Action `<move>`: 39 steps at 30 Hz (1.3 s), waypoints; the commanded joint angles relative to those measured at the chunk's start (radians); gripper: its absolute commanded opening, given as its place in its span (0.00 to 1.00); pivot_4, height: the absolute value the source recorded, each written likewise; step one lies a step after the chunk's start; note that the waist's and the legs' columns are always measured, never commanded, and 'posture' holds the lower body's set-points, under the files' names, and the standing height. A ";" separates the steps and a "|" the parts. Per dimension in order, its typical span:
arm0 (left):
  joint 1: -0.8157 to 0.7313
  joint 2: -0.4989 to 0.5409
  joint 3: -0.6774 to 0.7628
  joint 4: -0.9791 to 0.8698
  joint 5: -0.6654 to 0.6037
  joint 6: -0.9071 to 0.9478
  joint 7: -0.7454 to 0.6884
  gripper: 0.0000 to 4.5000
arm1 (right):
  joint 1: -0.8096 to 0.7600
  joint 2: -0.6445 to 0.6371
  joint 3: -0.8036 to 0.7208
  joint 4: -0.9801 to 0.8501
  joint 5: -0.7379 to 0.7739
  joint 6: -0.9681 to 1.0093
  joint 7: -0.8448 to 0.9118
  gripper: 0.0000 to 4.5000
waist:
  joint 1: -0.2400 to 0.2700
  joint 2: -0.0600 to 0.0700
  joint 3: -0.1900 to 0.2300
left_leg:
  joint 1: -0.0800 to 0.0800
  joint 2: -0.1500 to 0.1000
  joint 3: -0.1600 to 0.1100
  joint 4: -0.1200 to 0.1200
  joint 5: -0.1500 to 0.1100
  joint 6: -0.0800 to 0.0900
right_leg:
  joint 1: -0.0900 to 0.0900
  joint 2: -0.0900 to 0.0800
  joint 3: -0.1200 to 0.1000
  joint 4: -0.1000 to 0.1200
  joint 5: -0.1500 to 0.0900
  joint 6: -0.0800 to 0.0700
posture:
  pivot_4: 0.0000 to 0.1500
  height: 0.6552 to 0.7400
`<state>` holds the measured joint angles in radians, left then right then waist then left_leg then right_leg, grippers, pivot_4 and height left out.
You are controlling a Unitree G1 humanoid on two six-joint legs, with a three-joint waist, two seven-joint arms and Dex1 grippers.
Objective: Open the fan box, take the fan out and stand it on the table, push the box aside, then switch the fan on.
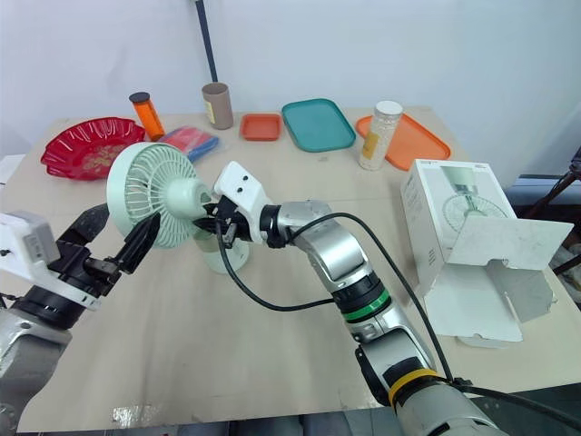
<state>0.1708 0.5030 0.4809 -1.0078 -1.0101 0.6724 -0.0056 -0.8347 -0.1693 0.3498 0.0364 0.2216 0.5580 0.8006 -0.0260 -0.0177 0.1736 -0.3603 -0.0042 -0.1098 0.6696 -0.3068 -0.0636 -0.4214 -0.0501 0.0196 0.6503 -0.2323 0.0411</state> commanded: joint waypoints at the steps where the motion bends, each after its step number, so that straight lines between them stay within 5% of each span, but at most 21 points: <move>1: 0.097 0.110 0.188 -0.018 -0.219 -0.056 -0.074 0.96 | -0.027 0.010 -0.029 -0.017 0.009 -0.031 0.004 0.10 | -0.003 0.000 0.000 | 0.000 0.001 0.000 0.000 0.000 0.000 | -0.001 0.000 0.000 0.000 0.000 0.000 | 1.00 0.83; 8: 0.048 0.290 0.401 0.184 -0.450 -0.069 -0.032 0.96 | -0.023 0.008 -0.044 -0.013 0.018 -0.027 0.005 0.10 | -0.003 0.000 0.000 | 0.000 0.000 0.000 0.000 0.000 0.001 | -0.001 0.000 0.000 0.001 0.000 -0.001 | 1.00 0.83; 12: 0.219 0.323 0.472 0.193 -0.455 0.019 -0.220 0.96 | -0.020 0.003 -0.061 -0.033 0.041 -0.007 0.012 0.10 | -0.009 0.000 0.001 | 0.000 0.001 0.000 -0.001 0.000 0.000 | -0.001 0.001 0.000 0.000 0.001 -0.001 | 1.00 0.83; 18: 0.435 0.351 0.479 0.301 -0.153 -0.011 -0.585 0.96 | -0.033 -0.023 -0.113 -0.059 0.091 0.004 0.041 0.10 | -0.021 0.001 0.002 | 0.000 0.001 0.002 -0.005 0.000 0.000 | -0.003 0.001 0.000 0.000 0.000 -0.002 | 1.00 0.83; 22: 0.418 0.419 0.346 0.425 0.107 -0.157 -0.785 0.96 | -0.007 -0.070 -0.145 -0.131 0.165 0.017 0.129 0.10 | -0.021 0.002 0.002 | 0.000 0.001 0.002 -0.005 0.000 0.000 | -0.003 0.003 0.000 0.000 -0.001 -0.002 | 1.00 0.83; 33: 0.121 0.446 0.034 0.533 0.243 -0.230 -0.952 0.96 | 0.098 -0.086 -0.147 -0.213 0.260 0.006 0.189 0.10 | -0.023 0.001 0.002 | 0.000 0.002 0.002 -0.006 0.000 0.000 | -0.004 0.002 0.000 0.001 0.000 -0.003 | 1.00 0.83; 39: 0.086 0.393 -0.100 0.569 0.333 -0.288 -0.998 0.62 | 0.128 -0.091 -0.142 -0.202 0.270 -0.038 0.242 0.10 | -0.024 0.001 0.002 | 0.000 0.003 0.002 -0.006 0.000 0.000 | -0.004 0.002 0.000 0.001 0.000 -0.003 | 1.00 0.83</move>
<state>0.2687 0.9091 0.3946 -0.4461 -0.7046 0.4188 -0.9905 -0.7046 -0.2663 0.2293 -0.1178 0.4560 0.5616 1.0197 -0.0500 -0.0166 0.1760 -0.3600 -0.0015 -0.1077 0.6637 -0.3067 -0.0633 -0.4257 -0.0483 0.0198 0.6511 -0.2321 0.0384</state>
